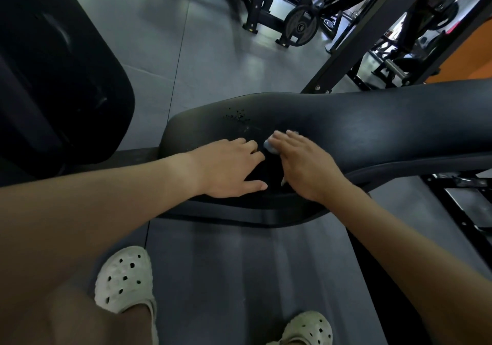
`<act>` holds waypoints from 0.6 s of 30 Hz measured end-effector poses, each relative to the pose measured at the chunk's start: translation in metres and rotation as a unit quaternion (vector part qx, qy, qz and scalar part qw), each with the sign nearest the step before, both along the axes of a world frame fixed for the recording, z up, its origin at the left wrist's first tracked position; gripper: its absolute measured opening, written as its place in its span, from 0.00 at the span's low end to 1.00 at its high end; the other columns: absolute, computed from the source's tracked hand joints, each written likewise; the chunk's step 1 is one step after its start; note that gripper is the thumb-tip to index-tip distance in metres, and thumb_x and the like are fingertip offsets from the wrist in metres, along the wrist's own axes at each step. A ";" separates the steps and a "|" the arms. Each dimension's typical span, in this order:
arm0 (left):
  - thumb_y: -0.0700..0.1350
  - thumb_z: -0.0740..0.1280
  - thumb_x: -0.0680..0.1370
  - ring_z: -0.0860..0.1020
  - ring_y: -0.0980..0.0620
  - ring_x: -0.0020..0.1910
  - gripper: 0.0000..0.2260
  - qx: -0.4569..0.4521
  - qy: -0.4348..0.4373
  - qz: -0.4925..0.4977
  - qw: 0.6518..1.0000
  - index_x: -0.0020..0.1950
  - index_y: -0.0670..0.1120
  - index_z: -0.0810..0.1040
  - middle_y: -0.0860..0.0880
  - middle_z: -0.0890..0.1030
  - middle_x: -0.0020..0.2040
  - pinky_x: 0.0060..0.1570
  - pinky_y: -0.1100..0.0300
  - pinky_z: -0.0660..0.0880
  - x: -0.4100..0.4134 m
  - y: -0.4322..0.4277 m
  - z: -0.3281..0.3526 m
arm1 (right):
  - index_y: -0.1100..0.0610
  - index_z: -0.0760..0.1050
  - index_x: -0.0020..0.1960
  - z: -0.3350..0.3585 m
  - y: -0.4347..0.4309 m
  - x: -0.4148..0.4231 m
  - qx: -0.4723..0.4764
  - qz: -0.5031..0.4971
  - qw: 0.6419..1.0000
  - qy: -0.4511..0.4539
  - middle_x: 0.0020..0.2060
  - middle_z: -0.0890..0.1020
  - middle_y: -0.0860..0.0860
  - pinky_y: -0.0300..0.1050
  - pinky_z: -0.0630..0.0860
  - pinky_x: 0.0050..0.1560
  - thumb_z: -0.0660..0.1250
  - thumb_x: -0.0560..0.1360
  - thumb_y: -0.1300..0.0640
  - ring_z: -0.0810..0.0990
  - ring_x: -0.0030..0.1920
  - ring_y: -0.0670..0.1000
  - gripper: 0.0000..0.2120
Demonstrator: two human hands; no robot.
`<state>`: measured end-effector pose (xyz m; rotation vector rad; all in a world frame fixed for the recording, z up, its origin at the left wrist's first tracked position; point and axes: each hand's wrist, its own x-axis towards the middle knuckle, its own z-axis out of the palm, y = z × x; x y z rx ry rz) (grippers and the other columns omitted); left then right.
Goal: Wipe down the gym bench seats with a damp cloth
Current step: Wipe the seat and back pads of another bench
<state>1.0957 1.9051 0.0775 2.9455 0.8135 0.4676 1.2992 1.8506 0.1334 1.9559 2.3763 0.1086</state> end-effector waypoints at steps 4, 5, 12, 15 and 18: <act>0.69 0.53 0.81 0.73 0.50 0.64 0.33 -0.005 -0.009 -0.006 1.000 0.79 0.49 0.65 0.49 0.72 0.69 0.63 0.51 0.75 -0.002 0.002 -0.002 | 0.50 0.62 0.80 0.001 -0.017 0.003 -0.017 0.022 1.000 -0.007 0.80 0.62 0.46 0.46 0.55 0.80 0.55 0.84 0.57 0.56 0.81 0.48 0.24; 0.69 0.53 0.81 0.73 0.50 0.64 0.33 -0.006 -0.008 -0.006 1.000 0.79 0.49 0.65 0.49 0.72 0.69 0.63 0.50 0.75 -0.002 0.001 -0.003 | 0.49 0.62 0.80 0.003 -0.011 0.006 -0.020 0.014 1.000 -0.007 0.80 0.62 0.44 0.47 0.57 0.79 0.56 0.84 0.57 0.56 0.81 0.47 0.24; 0.68 0.52 0.82 0.74 0.49 0.63 0.32 0.021 0.006 0.005 1.000 0.77 0.48 0.67 0.48 0.73 0.68 0.62 0.49 0.76 0.001 -0.003 0.000 | 0.50 0.60 0.80 0.004 0.061 0.015 -0.016 -0.125 0.992 -0.009 0.81 0.58 0.47 0.57 0.58 0.79 0.70 0.78 0.56 0.55 0.81 0.53 0.34; 0.68 0.52 0.82 0.75 0.49 0.61 0.30 0.032 0.005 0.017 0.999 0.74 0.48 0.70 0.48 0.74 0.65 0.59 0.49 0.77 0.004 -0.005 0.000 | 0.54 0.62 0.80 -0.011 0.058 0.004 0.007 -0.093 0.995 -0.018 0.81 0.61 0.52 0.54 0.56 0.80 0.62 0.80 0.59 0.57 0.81 0.57 0.28; 0.67 0.53 0.83 0.75 0.48 0.58 0.27 0.042 -0.008 0.015 0.999 0.70 0.48 0.71 0.47 0.75 0.63 0.56 0.51 0.77 0.005 -0.007 0.000 | 0.54 0.60 0.80 -0.012 0.035 -0.006 -0.021 -0.049 0.998 -0.043 0.81 0.60 0.53 0.55 0.55 0.80 0.71 0.77 0.54 0.56 0.81 0.56 0.35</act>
